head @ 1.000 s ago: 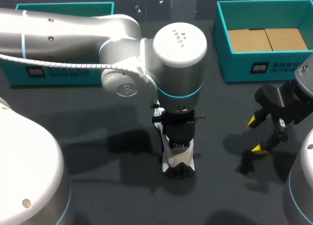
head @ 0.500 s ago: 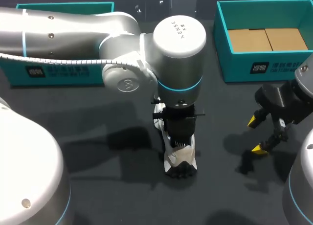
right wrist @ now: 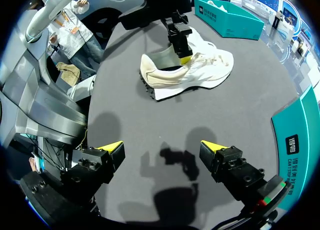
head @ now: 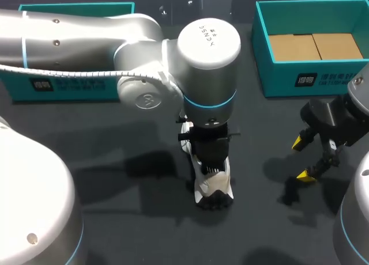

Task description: Take the shoe out of the shoebox, open the shoe tongue, remove and reinsert the insole, then place the shoe into the shoebox

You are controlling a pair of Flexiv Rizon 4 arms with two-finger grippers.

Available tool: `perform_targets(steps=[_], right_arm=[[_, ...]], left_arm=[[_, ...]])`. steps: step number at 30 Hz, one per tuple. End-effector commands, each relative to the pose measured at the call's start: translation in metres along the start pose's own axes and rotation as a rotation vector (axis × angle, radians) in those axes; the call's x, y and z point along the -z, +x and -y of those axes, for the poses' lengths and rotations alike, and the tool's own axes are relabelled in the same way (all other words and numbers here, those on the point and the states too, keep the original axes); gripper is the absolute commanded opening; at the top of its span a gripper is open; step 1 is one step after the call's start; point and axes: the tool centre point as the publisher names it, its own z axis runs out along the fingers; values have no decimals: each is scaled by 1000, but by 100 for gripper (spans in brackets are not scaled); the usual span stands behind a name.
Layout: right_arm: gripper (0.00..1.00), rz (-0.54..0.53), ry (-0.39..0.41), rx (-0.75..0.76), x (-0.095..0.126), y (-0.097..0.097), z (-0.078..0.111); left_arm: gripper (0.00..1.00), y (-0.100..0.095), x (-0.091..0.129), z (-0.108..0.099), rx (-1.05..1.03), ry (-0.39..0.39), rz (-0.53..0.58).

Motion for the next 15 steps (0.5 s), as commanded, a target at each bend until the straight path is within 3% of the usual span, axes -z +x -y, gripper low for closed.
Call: perform_targets(steps=[1,3,15], right_arm=[[100,3,2,0,-1,1,0],[100,3,2,0,-1,1,0],[100,3,2,0,-1,1,0]], left_arm=[[72,3,4,-2,-1,2,5],[77,2,4,-2,-2,3,6],[74,-2,7,-5,4,9,16]])
